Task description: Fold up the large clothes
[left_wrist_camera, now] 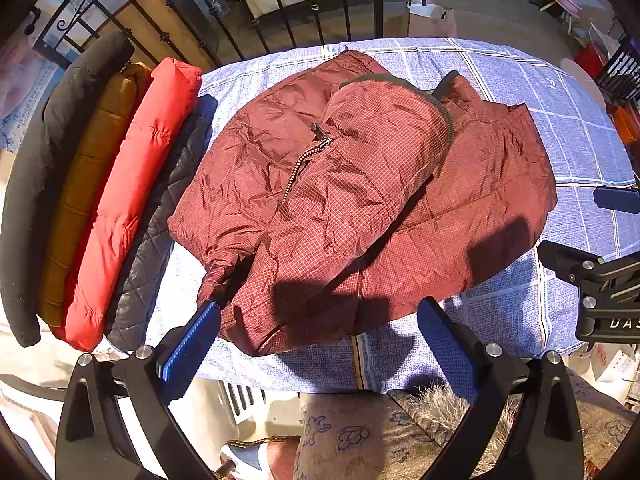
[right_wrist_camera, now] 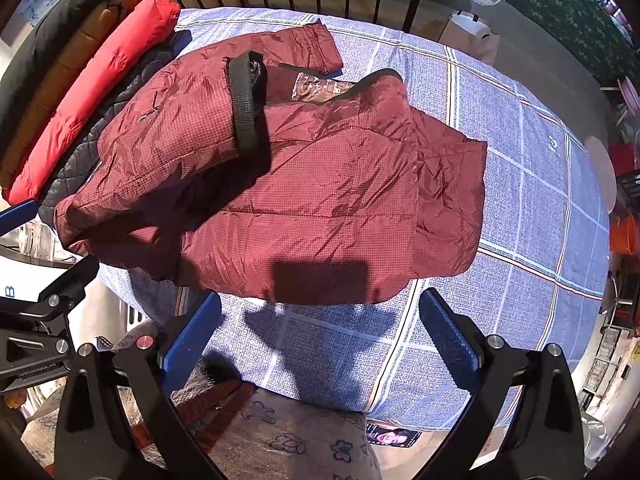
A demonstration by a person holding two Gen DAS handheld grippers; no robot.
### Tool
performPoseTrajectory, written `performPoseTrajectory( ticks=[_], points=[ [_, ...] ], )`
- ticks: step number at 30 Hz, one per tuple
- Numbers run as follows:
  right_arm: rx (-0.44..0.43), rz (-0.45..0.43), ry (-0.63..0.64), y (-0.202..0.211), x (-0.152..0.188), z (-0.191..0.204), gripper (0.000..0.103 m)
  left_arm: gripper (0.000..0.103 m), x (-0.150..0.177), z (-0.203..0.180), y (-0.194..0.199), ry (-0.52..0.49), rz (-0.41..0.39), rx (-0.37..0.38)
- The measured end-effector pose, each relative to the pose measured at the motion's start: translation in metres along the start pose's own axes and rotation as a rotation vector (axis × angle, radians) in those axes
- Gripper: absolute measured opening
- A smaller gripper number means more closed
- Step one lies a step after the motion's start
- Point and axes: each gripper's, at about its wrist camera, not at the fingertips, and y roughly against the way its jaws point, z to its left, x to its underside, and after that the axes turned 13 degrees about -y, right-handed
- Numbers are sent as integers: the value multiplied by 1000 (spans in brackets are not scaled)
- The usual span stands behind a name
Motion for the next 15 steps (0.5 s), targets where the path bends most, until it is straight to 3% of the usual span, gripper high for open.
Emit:
performPoseTrajectory(
  ticks=[15],
  points=[
    [1,3,0,-2,1,1,98,97,-1,0,-4,-3,7,3]
  ],
)
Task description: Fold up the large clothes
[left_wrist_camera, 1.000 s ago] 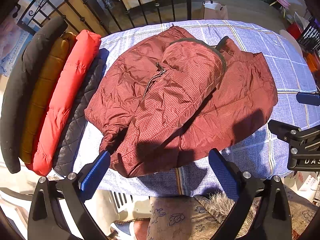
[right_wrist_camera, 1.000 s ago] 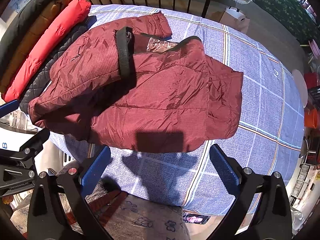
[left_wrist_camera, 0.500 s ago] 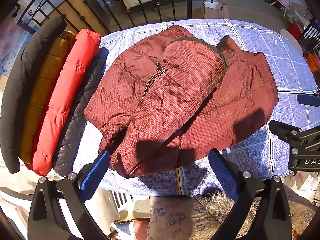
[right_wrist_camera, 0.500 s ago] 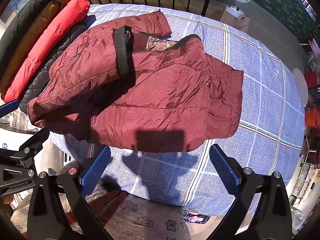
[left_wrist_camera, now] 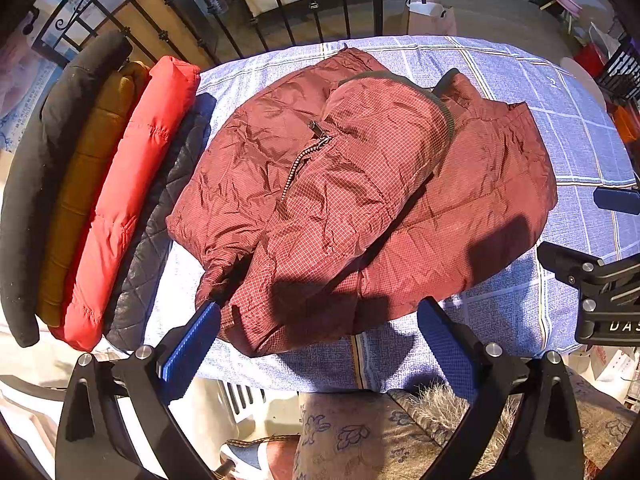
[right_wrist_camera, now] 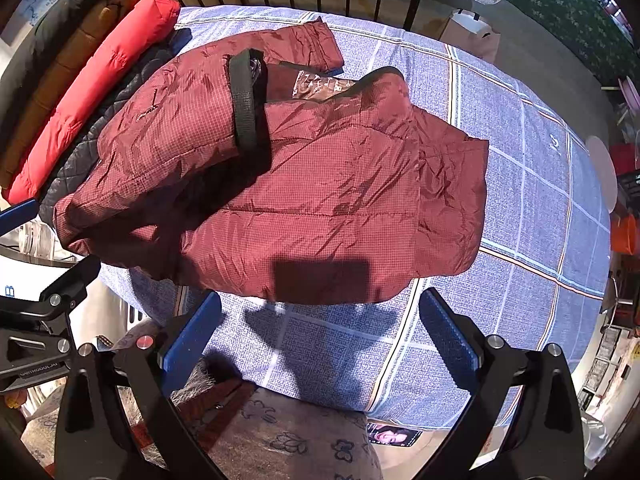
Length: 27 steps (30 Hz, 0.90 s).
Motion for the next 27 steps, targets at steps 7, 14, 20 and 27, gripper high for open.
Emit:
performPoseTrajectory(
  ticks=[7,14,20,27],
  points=[
    [0,0,-2,0,0,0,98,97,0,0,0,-1,-1,-2],
    [0,3,-1,-1,2,2,98,97,-1,0,1,-2,1,-2],
    [-7,6,-14,-4,2,1,98,97,-2,1,-1,-3,6,2],
    [-67,35,-52,-11,-7,-2,98,97,0,14,-4,26,19,5]
  ],
)
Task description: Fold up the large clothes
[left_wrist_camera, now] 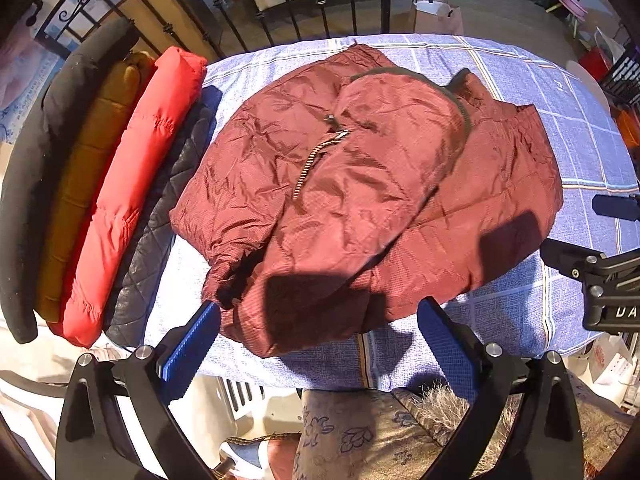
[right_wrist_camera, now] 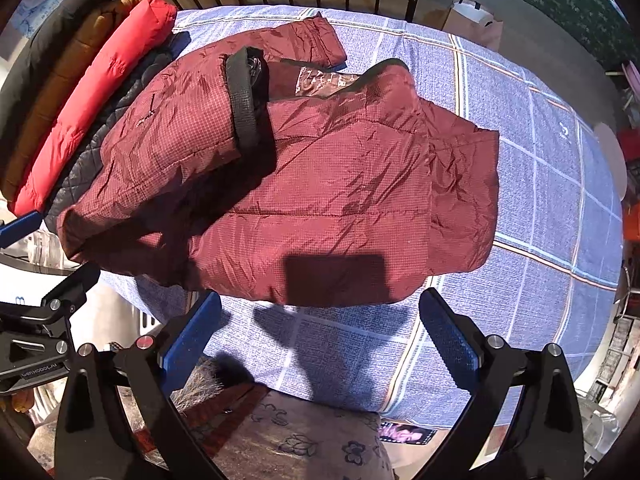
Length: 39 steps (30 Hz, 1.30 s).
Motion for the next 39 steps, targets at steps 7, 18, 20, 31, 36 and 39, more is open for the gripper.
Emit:
performPoseTrajectory(
  ticks=[7,18,20,31,36,39],
  points=[
    [-154,8,-63,-2,-24,-4,98,97,0,57,10,139,-68,35],
    [-292,-14,-143,-9,-128,22,98,97,-31,165,-47,166,-73,0],
    [-288,-30,-130,-14,-153,37,98,97,-51,166,-61,78,-114,37],
    [-75,-91,-125,-82,-254,46,98,94,-157,160,-211,-174,-12,183],
    [-17,43,-153,-153,-280,-5,98,40,-141,148,-226,-173,-16,252],
    [-30,159,-92,-183,-264,-11,62,18,-128,144,-214,-189,-46,264]
  ],
)
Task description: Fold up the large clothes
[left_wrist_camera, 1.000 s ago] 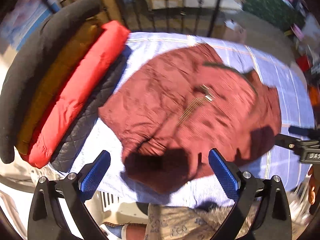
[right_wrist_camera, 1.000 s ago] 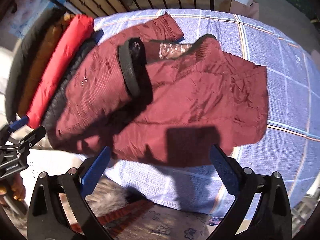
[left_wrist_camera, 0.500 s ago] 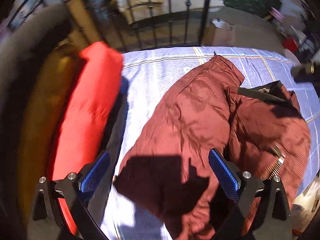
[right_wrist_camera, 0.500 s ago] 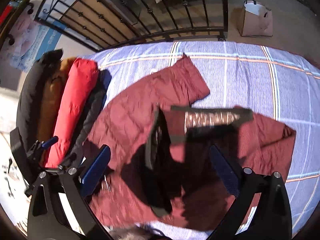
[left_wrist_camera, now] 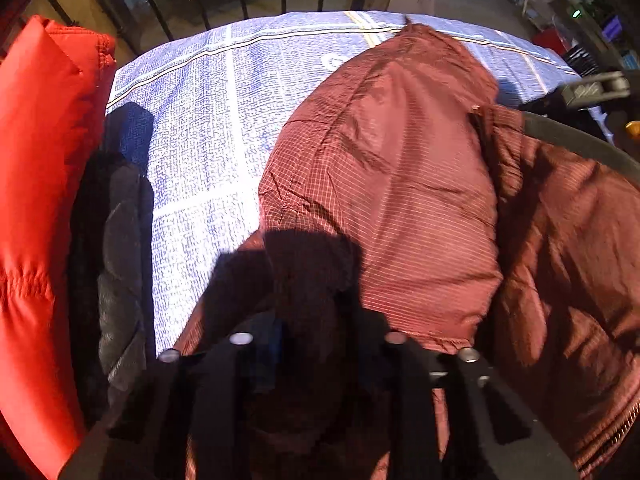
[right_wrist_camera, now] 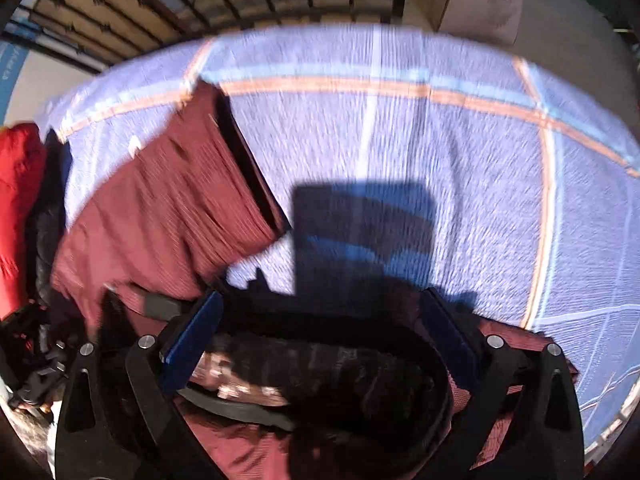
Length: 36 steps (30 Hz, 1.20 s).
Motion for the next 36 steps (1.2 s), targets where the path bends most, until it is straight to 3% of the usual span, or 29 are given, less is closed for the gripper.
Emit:
performPoseTrajectory(
  ticks=[1,4,8,11,16,18,20,21,23,24,25,27,30,33,36],
  points=[
    [-19,23,31,-2,7,2,26,16,5,-4,8,3,-19,14],
    [-42,33,201,15,47,13,10,11,20,-18,31,6,-65,27],
    [-83,91,308,53,108,-3,5,9,58,-54,61,9,-96,61],
    [-53,175,299,67,169,-45,5,9,107,-77,79,30,-84,69],
    [-104,373,142,45,265,-118,5,9,204,-80,77,251,19,93],
    [-84,392,65,38,290,-136,5,9,242,-81,73,351,51,105],
    [-95,314,-8,50,289,-146,8,9,264,-84,70,417,67,110],
    [-114,222,-43,68,279,-149,15,9,271,-88,69,432,74,98],
    [-190,63,-78,105,257,-150,52,9,273,-91,66,453,79,74],
    [-241,-41,-92,126,241,-148,91,9,272,-91,66,461,78,63],
    [-293,-131,-100,142,227,-146,98,9,270,-93,67,464,81,45],
    [-340,-188,-94,152,194,-137,98,9,263,-96,66,463,90,19],
    [-319,-187,-53,137,140,-103,98,9,254,-104,70,460,90,-8],
    [-252,-173,42,88,99,-53,98,9,253,-110,77,476,82,-19],
    [-156,-111,64,27,102,-15,96,9,254,-111,81,490,72,-33]
  ],
)
